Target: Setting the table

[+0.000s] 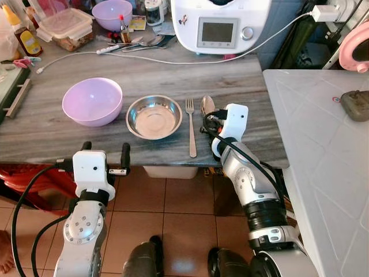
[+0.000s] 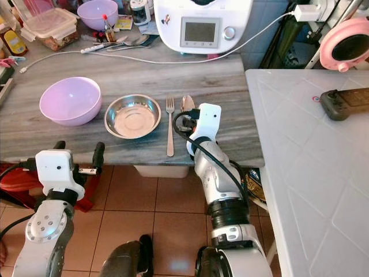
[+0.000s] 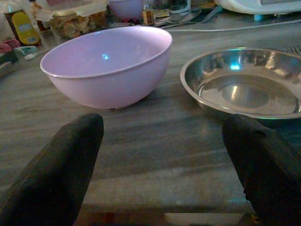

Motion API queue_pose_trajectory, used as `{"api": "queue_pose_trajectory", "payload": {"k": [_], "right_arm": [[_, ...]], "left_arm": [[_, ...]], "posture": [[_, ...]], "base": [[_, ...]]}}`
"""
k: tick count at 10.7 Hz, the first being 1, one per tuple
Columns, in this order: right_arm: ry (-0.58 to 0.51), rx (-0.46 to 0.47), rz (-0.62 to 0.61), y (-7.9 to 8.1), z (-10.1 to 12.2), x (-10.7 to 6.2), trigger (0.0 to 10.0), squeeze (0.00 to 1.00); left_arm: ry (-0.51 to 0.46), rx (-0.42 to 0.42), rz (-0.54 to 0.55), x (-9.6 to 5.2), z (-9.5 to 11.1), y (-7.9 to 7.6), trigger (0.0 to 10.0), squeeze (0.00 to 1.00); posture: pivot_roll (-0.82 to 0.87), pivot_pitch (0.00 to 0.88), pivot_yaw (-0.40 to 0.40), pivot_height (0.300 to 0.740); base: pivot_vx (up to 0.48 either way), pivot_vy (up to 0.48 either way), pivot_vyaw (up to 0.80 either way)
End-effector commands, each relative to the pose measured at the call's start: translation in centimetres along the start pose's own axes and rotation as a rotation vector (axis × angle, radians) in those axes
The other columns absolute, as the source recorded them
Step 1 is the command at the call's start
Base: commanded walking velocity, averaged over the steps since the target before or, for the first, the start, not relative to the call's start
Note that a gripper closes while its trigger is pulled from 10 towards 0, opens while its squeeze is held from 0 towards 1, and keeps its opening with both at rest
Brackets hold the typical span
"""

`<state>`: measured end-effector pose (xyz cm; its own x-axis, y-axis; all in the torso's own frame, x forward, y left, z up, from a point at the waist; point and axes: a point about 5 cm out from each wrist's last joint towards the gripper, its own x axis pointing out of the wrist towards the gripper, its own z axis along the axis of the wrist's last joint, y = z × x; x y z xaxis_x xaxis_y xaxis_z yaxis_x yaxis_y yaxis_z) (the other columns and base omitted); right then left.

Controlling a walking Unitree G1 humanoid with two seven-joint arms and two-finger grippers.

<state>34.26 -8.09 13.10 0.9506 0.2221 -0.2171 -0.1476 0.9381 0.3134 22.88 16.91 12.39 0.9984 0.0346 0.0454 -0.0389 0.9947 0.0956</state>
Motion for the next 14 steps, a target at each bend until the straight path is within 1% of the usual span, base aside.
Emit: {"api": "queue_pose_trajectory", "payload": {"k": [1, 3, 4, 6, 8, 9, 12, 14], "right_arm": [[0.097, 0.048, -0.027, -0.4, -2.5, -0.1, 10.0, 0.0], [0.096, 0.049, -0.026, -0.2, -2.4, 0.1, 10.0, 0.0], [0.102, 0.053, -0.016, 0.2, -2.5, 0.2, 10.0, 0.0], [0.117, 0.065, 0.0, 0.8, -2.7, 0.2, 10.0, 0.0], [0.146, 0.078, 0.009, 1.2, -3.2, -0.1, 10.0, 0.0], [0.151, 0.077, 0.008, 1.1, -3.2, -0.3, 10.0, 0.0], [0.177, 0.101, -0.02, 0.2, -3.3, -1.3, 10.0, 0.0], [0.199, 0.098, -0.032, -0.2, -3.7, -1.7, 10.0, 0.0]], "left_arm": [[0.022, 0.006, -0.012, -0.1, -0.4, 0.0, 10.0, 0.0], [0.021, 0.006, -0.013, 0.0, -0.4, -0.1, 10.0, 0.0], [0.019, 0.005, -0.01, 0.1, -0.4, -0.1, 10.0, 0.0], [0.019, 0.004, -0.011, 0.1, -0.4, -0.2, 10.0, 0.0], [0.02, 0.005, -0.009, 0.1, -0.4, -0.1, 10.0, 0.0], [0.021, 0.005, -0.009, 0.1, -0.4, -0.1, 10.0, 0.0], [0.022, 0.006, -0.01, 0.1, -0.4, -0.1, 10.0, 0.0], [0.021, 0.005, -0.017, 0.3, -0.4, -0.2, 10.0, 0.0]], "posture": [[0.07, 0.197, 0.038, 0.74], [0.07, 0.208, 0.036, 0.74], [0.07, 0.2, 0.034, 0.74], [0.07, 0.206, 0.033, 0.74], [0.07, 0.206, 0.033, 0.74], [0.07, 0.206, 0.033, 0.74], [0.06, 0.204, 0.035, 0.74], [0.06, 0.201, 0.037, 0.74]], "base": [[0.0, 0.0, 0.0], [0.0, 0.0, 0.0], [0.0, 0.0, 0.0], [0.0, 0.0, 0.0], [0.0, 0.0, 0.0], [0.0, 0.0, 0.0], [0.0, 0.0, 0.0], [0.0, 0.0, 0.0]]}}
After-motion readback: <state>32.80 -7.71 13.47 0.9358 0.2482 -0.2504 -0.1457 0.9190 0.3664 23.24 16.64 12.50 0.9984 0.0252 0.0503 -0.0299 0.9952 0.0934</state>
